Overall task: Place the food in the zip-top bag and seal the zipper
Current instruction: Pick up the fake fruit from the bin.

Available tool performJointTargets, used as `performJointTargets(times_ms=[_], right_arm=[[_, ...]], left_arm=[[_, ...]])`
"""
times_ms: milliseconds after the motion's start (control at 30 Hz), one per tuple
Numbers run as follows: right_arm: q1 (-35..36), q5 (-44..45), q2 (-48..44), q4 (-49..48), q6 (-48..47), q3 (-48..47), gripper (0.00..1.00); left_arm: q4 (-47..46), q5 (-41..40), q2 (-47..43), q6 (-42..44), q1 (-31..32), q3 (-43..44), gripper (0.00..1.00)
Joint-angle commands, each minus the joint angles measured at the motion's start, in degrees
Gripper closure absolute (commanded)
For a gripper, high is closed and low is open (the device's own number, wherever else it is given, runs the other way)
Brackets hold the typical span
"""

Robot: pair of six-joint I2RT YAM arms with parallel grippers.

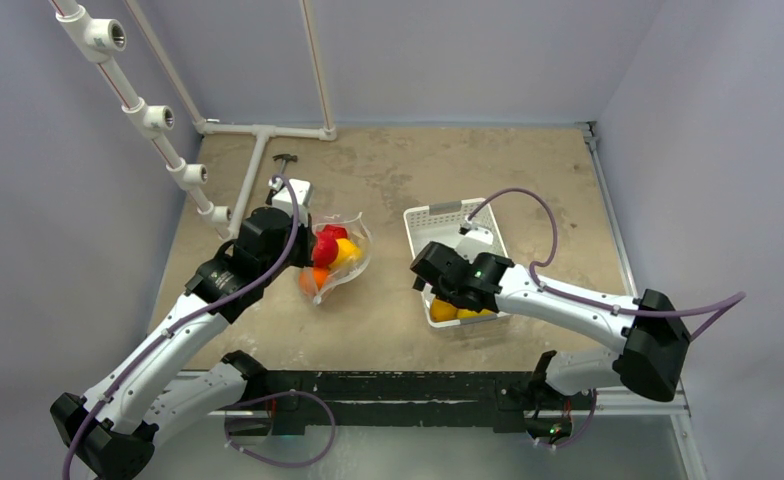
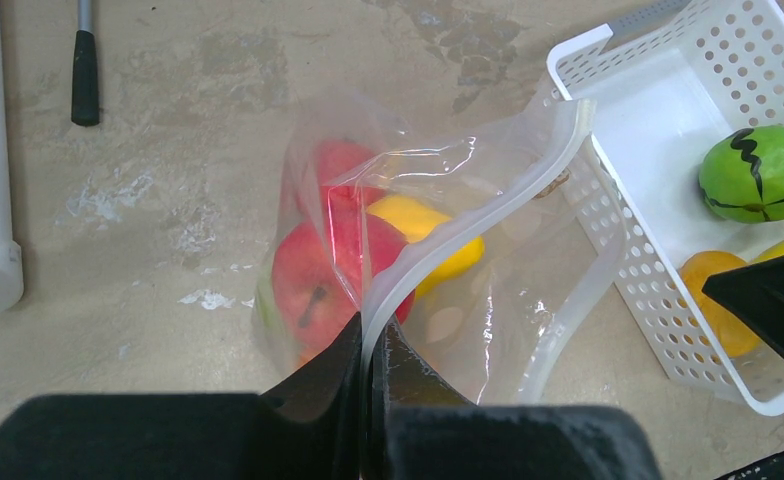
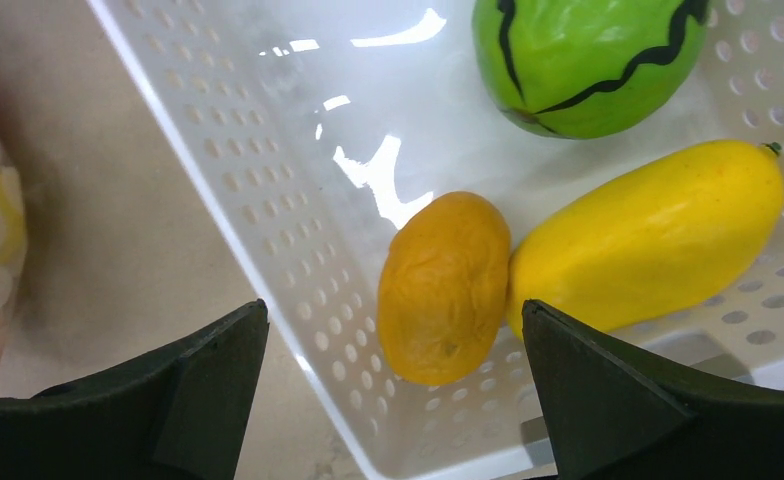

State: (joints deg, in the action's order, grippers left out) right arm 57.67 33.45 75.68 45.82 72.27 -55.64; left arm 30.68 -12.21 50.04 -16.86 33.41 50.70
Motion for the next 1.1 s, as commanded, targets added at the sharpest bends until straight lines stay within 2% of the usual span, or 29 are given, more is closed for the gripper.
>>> performJointTargets(times_ms=[0,167,367,533,767,933,1033,1067], right_arm=[[-1.61,-0.45,-1.63,0.68,2.40,2.05,0.02],[-1.89,-1.04,-0.53,0.67,3.40,2.59,0.08],[-1.83,-1.98,2.85,0.18,4.09,2.71,0.19],[-1.88,-2.18,4.85,-0.74,4.03,3.01,0.21],[-1.86,-3.62,5.66,-3.98,2.00,3.84,0.41],[-1.86,-4.35,6.99,-5.90,1.21,4.57,0.44],[-1.86,-4.47,7.76,-6.65,0.93,4.59,0.55],[-1.86,-4.71,7.81,-7.08,0.52,4.71,0.61]], left_arm=[[-2.39,0.58,-0.52,0.25,0.11,-0.15,1.00],[-2.38,0.69,-0.73,0.30,0.05,-0.23,1.00],[-2.44,0.86,-0.90,0.34,0.16,-0.23,1.00],[-2.38,0.86,-1.13,0.34,0.15,-0.32,1.00],[-2.38,1.00,-1.44,0.38,0.11,-0.34,1.00],[-2.38,1.13,-1.56,0.30,0.11,-0.31,1.00],[-2.42,1.13,-1.61,0.34,0.13,-0.29,1.00],[-2.38,1.13,-1.61,0.34,0.08,-0.33,1.00]])
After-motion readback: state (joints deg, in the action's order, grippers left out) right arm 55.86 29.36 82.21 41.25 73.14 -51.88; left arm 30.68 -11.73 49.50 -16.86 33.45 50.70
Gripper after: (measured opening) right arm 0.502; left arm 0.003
